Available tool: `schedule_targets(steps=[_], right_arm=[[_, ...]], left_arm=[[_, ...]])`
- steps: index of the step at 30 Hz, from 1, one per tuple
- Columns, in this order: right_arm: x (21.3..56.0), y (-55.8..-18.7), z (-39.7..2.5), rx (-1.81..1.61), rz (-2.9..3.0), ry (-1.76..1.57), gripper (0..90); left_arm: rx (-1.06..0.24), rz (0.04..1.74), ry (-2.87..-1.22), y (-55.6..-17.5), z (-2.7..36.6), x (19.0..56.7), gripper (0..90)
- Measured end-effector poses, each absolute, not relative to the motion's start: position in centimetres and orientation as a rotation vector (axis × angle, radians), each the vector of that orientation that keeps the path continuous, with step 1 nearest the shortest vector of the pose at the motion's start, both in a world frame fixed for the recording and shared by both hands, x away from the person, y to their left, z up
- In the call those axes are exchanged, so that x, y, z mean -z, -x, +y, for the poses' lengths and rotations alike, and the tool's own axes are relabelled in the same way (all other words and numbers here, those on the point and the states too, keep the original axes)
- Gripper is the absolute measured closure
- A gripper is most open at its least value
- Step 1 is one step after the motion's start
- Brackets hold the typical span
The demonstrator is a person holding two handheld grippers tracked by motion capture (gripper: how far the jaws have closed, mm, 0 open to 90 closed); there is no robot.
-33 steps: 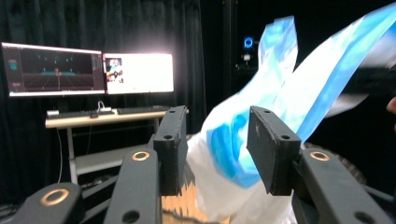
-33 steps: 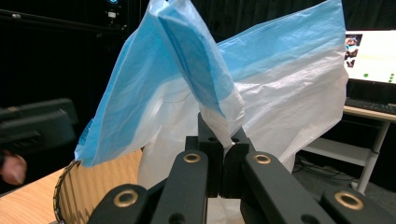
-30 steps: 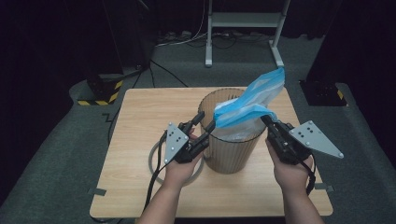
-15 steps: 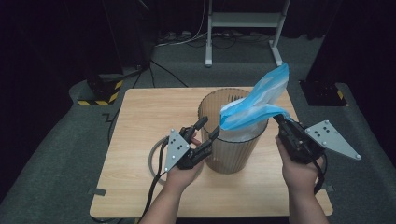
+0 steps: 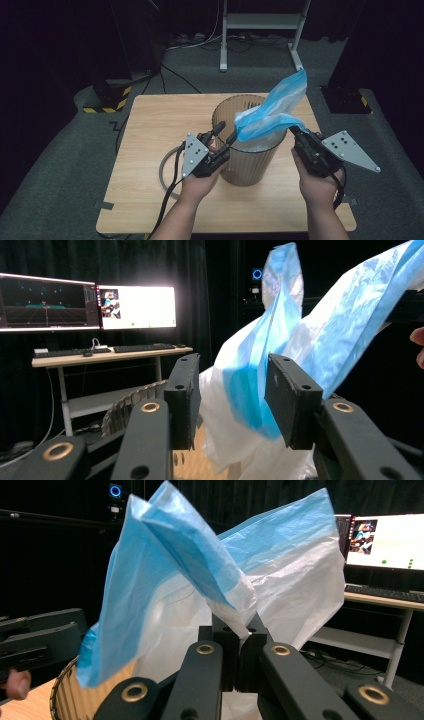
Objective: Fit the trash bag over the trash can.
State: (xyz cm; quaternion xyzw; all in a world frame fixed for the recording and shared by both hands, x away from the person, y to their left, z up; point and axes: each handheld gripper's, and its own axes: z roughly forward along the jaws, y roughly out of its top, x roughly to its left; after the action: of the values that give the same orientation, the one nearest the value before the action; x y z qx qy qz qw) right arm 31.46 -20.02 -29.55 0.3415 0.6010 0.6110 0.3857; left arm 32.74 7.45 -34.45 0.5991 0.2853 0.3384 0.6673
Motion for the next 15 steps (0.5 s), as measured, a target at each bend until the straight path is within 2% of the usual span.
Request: schedule_targets(steps=[7,9,14,15], right_arm=[[29.7,-31.1,-20.4,-1.567,1.528,-0.871,89.1],[29.7,-31.0,-20.5,-1.571,1.527,-0.870,89.0],[29.9,-31.1,-20.5,-1.576,1.534,-0.869,88.6],[29.9,-31.2,-20.5,-1.575,1.538,-0.872,88.6]], left_arm=[[-0.758,0.676,-1.430,-33.7,6.3,34.0,61.0],[-0.758,0.671,-1.447,-33.7,6.1,34.0,64.8],[-0.789,0.644,-1.457,-33.5,5.6,33.9,89.3],[-0.804,0.642,-1.443,-33.4,5.7,33.8,89.7]])
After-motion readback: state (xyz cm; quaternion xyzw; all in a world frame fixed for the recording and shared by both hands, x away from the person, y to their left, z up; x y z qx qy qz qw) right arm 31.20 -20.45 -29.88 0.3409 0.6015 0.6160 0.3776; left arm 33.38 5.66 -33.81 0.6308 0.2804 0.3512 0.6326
